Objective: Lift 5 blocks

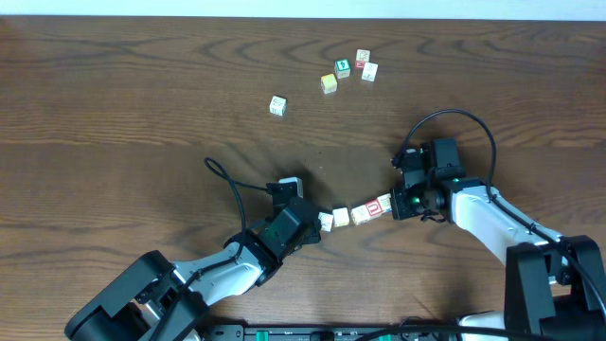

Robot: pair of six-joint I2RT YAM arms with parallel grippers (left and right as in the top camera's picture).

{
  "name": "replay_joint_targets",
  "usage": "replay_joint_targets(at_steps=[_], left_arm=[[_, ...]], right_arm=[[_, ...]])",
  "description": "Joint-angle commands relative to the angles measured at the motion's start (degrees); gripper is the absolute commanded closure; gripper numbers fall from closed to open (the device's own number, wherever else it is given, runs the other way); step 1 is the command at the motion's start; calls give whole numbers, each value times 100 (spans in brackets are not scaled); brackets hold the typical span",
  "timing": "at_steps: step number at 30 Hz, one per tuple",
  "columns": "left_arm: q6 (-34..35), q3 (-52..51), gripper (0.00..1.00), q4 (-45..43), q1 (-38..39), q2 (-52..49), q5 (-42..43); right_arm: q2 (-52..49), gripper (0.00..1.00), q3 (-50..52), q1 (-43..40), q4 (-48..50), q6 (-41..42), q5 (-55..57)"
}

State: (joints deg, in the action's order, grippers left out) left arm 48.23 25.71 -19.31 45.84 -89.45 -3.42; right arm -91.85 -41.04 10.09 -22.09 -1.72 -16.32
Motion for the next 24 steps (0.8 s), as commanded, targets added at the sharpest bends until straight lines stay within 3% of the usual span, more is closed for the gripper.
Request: replay_joint_targets(at_steps=[1, 24], left_arm=[[52, -85, 92, 190, -28, -90, -181], [186, -85, 92, 122, -28, -90, -216]], right_arm=[[-42, 99, -120, 107, -81, -50, -111], [-42, 99, -120, 284, -345, 363, -367]])
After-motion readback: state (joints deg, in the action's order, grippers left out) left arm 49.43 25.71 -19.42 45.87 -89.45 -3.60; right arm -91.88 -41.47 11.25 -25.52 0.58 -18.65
